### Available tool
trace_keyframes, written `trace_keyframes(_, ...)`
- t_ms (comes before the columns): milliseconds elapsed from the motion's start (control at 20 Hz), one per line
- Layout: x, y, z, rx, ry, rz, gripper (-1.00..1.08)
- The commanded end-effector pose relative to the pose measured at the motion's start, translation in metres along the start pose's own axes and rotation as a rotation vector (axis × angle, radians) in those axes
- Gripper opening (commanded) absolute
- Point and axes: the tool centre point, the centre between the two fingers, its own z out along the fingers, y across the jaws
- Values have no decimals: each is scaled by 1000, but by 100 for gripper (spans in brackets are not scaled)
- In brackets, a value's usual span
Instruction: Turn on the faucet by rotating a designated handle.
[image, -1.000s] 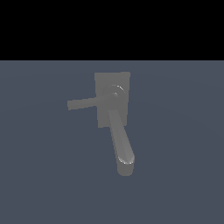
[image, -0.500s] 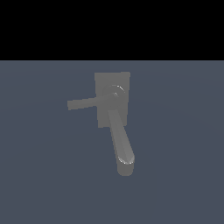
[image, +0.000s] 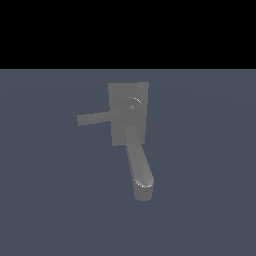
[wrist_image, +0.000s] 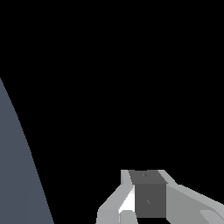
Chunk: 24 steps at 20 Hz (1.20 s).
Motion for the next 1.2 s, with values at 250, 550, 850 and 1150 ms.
trace_keyframes(250, 45, -42, -53, -147, 252, -125, -100)
trace_keyframes(550, 69, -96, -97, -222, 455, -251, -100)
trace_keyframes(850, 77, -166, -138, -257, 655, -399, -100)
trace_keyframes(1150, 66, -247, -173, -252, 847, -567, -100)
